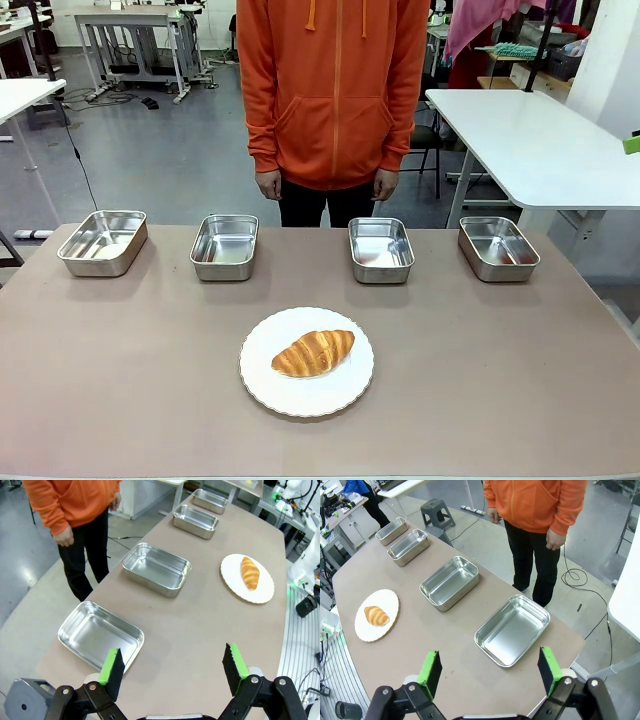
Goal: Place the bread in the container.
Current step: Place the Butter Roll into the Airtight Container indicated by the human.
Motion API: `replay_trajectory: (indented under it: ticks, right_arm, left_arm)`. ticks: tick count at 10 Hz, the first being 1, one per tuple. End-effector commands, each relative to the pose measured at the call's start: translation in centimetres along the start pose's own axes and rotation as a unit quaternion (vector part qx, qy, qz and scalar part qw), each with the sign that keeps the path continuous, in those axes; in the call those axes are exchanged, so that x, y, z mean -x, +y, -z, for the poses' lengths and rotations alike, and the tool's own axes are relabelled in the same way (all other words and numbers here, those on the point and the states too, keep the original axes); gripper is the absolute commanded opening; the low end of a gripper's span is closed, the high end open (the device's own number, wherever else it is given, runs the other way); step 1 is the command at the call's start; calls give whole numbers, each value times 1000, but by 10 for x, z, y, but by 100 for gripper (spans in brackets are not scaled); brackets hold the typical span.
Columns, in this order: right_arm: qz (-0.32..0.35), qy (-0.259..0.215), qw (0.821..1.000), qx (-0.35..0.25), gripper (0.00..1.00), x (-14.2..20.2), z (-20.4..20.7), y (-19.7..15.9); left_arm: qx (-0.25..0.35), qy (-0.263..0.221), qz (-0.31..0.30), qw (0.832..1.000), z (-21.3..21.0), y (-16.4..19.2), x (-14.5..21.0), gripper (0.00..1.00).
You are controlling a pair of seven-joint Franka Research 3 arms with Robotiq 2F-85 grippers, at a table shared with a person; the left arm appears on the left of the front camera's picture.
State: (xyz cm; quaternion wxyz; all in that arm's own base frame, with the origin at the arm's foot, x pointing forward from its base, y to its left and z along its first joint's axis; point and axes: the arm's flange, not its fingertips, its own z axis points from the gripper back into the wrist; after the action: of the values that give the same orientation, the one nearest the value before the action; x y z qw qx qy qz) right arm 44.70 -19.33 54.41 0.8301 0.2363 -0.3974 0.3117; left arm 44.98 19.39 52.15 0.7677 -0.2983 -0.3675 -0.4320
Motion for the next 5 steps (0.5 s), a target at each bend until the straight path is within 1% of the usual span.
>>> replay_trajectory:
  ticks: [1,5]
  right_arm:
    - [-1,-10,1000,-2,100,-2,1,-1]
    - [-1,-10,1000,-2,100,-2,1,-1]
  left_arm:
    - [1,-1,3,1000,0,-1,-1,100]
    - [1,-1,3,1000,0,-1,-1,100]
